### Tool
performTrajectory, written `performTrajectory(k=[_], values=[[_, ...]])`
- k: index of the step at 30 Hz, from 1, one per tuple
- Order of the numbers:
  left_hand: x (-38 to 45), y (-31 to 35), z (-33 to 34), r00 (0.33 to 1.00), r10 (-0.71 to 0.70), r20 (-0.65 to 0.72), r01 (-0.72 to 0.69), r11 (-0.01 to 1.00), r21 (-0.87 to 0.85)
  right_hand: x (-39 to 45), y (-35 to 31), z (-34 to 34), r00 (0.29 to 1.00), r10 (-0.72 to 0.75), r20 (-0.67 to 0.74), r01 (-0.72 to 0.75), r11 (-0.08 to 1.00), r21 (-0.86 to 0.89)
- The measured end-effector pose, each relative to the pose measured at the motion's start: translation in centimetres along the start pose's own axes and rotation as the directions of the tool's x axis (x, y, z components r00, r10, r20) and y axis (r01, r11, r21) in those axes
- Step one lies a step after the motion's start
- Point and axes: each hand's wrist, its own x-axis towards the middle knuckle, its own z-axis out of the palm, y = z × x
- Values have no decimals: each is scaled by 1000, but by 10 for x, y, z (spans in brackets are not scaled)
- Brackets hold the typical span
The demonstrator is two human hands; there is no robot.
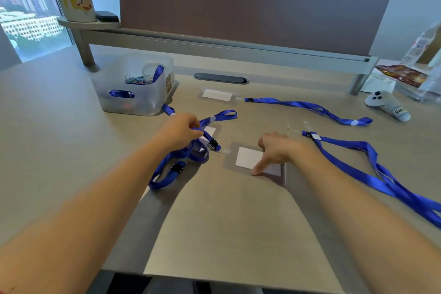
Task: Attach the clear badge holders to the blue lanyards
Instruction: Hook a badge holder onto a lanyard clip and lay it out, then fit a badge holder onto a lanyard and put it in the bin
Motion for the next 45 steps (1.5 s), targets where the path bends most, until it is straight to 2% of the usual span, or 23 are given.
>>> performTrajectory(k=[3,6,9,12,14,19,23,25,28,29,31,32,34,37,39,41,43,45], values=[[-10,1,1,1000,17,2,-17,1000,12,-4,1,6,999,39,-21,-39,999,2],[-15,4,-2,1000,23,-6,-23,999,24,-9,0,3,998,19,-65,-17,1000,26],[-14,8,-8,998,44,-42,-43,998,43,-15,-2,-11,970,-46,-240,77,989,124],[-12,18,-13,995,88,-49,-85,995,44,-23,-2,-31,902,-114,-417,173,979,107],[-11,25,-16,992,124,-39,-122,992,43,-29,-3,-45,831,-158,-533,207,978,33],[-9,42,-15,980,199,-4,-199,980,-6,-42,-1,-75,588,-287,-756,281,949,-142],[-6,56,-12,978,192,76,-170,957,-235,-43,7,-85,421,-295,-858,316,934,-166],[-7,60,-12,976,193,97,-146,922,-359,-43,10,-84,364,-287,-886,288,939,-186],[-8,61,-13,978,193,74,-140,882,-449,-43,14,-77,245,-255,-936,219,955,-203],[-8,60,-14,979,188,78,-128,865,-484,-44,15,-75,273,-218,-937,213,963,-163],[-8,57,-18,977,185,106,-91,811,-578,-41,13,-71,424,-119,-898,245,969,-13],[-8,55,-20,976,181,125,-62,773,-632,-39,12,-69,477,-80,-875,288,955,70],[-10,54,-24,971,172,167,2,692,-722,-38,4,-66,532,-31,-846,399,891,219],[-12,52,-26,968,170,184,16,690,-723,-39,-7,-64,595,-3,-804,455,826,334],[-12,50,-28,973,151,174,5,741,-672,-40,-11,-68,623,-49,-780,451,838,308],[-11,49,-28,980,131,147,-30,835,-549,-41,-14,-73,656,-141,-741,397,900,180],[-8,50,-28,990,123,72,-84,914,-397,-41,-18,-79,696,-222,-682,328,944,28],[-6,55,-30,989,148,-20,-148,940,-307,-41,-24,-85,712,-272,-647,298,952,-73]])
